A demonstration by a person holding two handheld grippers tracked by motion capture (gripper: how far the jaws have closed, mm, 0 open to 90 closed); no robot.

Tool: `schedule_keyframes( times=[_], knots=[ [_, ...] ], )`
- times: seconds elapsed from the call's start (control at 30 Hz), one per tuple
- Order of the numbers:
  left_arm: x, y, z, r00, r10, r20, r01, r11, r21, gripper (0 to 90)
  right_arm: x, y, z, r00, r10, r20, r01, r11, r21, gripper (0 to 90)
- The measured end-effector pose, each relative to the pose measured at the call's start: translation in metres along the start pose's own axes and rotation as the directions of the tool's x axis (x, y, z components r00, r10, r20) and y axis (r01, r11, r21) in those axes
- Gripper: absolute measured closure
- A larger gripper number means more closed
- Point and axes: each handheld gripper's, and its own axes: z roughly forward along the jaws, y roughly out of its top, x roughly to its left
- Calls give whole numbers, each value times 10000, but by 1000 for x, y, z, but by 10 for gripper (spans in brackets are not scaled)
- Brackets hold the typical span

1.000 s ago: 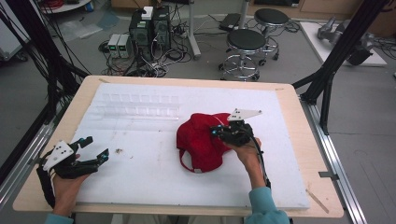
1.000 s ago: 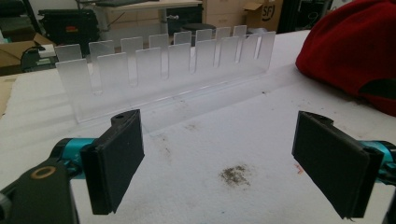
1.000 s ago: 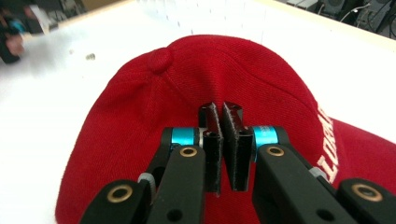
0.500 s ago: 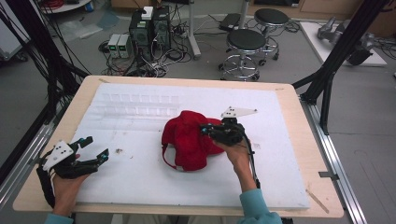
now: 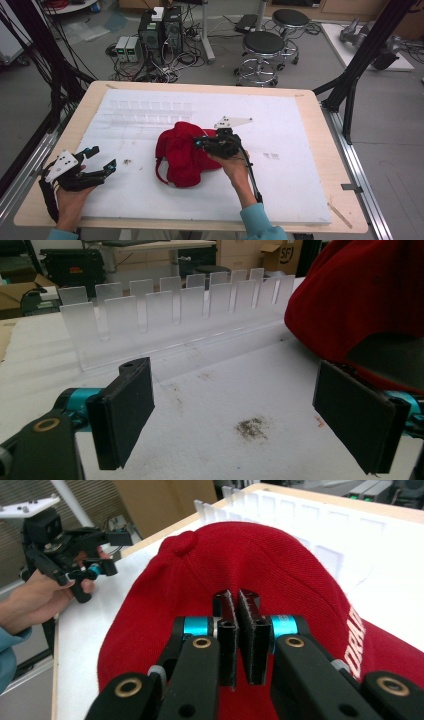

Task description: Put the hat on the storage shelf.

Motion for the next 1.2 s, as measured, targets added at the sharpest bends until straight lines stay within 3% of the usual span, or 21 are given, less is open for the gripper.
schedule_keyframes(
  times=[0.27,0.53,0.6,0.73,0.77,0.8,0.83,0.87,0.93,0.97,1.0,1.03,1.13,1.2],
  knots=[
    [0,0,0,10000,-39,2,39,10000,-1,169,16,2,24,9989,-344,-324,357,9985,411,867],
    [1,0,0,10000,-76,11,76,10000,-5,169,19,3,25,9917,-903,-913,936,9951,323,817],
    [1,0,0,10000,-75,14,75,10000,-7,169,22,5,23,9872,-1324,-889,1343,9908,153,728],
    [1,0,0,10000,-44,7,44,10000,6,169,21,6,22,9859,-1452,-830,1462,9892,61,595],
    [1,0,0,10000,-44,11,44,10000,7,169,21,5,22,9848,-1528,-820,1535,9881,22,457],
    [1,0,0,10000,-44,11,44,10000,7,169,21,5,22,9848,-1528,-820,1535,9881,22,457],
    [0,0,0,10000,-40,5,40,10000,7,169,20,5,22,9771,-1935,-888,1941,9810,-15,417],
    [0,0,0,10000,-40,5,40,10000,7,169,20,5,22,9771,-1935,-888,1941,9810,-15,417],
    [1,0,0,10000,-45,6,45,10000,9,169,22,4,24,9518,-2952,-837,2956,9553,-81,317],
    [1,0,0,10000,-48,9,48,10000,6,169,23,4,25,9465,-3132,-773,3132,9496,-125,270],
    [1,0,0,10000,-48,9,48,10000,6,169,23,4,25,9465,-3132,-773,3132,9496,-125,270],
    [1,0,0,10000,-45,8,45,10000,7,169,24,4,26,9397,-3354,-671,3349,9421,-197,228],
    [1,0,0,10000,-49,7,49,10000,7,169,23,6,27,9437,-3178,-917,3175,9481,-180,198],
    [1,0,0,10000,-43,8,43,10000,8,169,22,8,28,9457,-3062,-1091,3097,9507,161,176]
  ],
)
